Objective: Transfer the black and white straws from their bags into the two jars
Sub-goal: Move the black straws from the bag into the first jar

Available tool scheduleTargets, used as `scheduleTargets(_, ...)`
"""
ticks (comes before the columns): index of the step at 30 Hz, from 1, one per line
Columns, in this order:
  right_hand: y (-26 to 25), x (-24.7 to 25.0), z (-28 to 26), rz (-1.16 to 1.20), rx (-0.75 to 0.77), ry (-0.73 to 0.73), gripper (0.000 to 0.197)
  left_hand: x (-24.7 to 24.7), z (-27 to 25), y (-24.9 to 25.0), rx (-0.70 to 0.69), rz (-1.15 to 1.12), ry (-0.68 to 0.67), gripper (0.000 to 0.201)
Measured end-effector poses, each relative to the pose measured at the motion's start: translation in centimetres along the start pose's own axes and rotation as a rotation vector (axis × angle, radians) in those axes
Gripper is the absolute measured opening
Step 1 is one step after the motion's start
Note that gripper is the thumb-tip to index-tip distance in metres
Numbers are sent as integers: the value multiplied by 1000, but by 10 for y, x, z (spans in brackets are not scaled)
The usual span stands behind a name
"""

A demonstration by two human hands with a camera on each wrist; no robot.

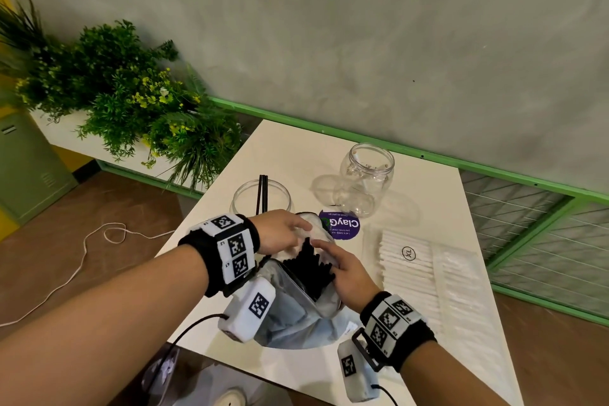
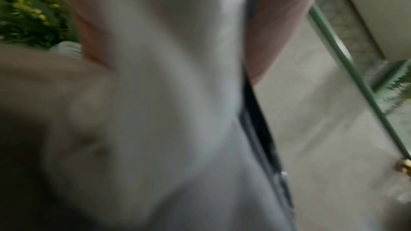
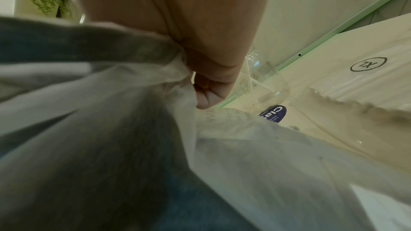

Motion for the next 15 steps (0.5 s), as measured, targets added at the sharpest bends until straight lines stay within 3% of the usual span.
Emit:
scheduleTargets(4,6,3,-1,-13,-16,29,69,2,-1,-16,20,-84,21,42)
scheduleTargets(8,18,5,3,40,-68,39,59,14,-19,-15,21,-6,30,28)
scheduleTargets(13,12,6,4,24,-33,96,64,19,-56,-13,31,241,-142,75)
scheduleTargets(15,5,9,0,-49,31,148,64,15,-62,-19,46,325,-177,79)
Point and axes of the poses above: each hand's wrist, its own z-axis towards the middle knuckle, its own x-axis out of the back of the hand, y = z × x, the point moved 6 cm from there along z, towards the middle knuckle, and after that the axes turned 11 degrees about -x, right-handed, at the moved point
